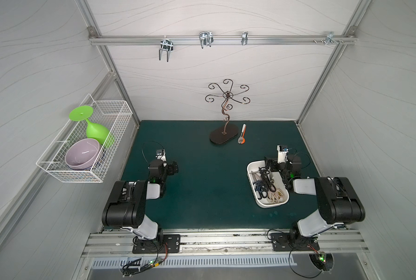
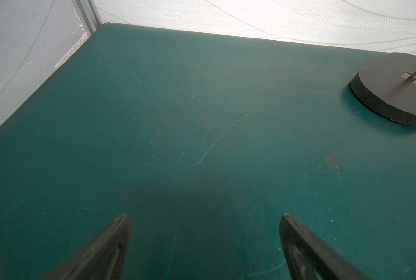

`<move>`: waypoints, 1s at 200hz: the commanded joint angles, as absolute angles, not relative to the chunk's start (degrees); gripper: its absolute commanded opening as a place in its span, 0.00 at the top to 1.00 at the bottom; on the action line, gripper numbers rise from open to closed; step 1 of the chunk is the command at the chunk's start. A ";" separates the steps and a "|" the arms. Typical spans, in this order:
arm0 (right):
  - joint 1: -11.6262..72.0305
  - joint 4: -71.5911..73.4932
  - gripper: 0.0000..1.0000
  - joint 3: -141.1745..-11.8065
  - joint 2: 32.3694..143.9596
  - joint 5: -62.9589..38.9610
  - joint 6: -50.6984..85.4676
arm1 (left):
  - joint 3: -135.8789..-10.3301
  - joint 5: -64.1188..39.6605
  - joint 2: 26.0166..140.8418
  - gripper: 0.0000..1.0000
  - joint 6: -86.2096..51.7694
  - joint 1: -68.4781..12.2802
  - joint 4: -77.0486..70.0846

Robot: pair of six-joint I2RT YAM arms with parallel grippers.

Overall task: Take the scissors out of the storage box
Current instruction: Pick up the scissors from the storage box.

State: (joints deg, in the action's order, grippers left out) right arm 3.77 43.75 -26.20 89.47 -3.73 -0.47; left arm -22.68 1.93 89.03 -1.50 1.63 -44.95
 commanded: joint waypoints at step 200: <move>2.90 -1.79 0.08 -52.43 83.17 0.97 8.94 | -42.92 12.33 82.88 0.00 -1.37 -6.03 -12.05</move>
State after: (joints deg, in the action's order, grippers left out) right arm 1.91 19.55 -42.76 84.40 -3.29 3.33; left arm -35.59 7.88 84.14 0.25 -3.36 -25.23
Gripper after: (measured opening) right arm 0.952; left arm 0.998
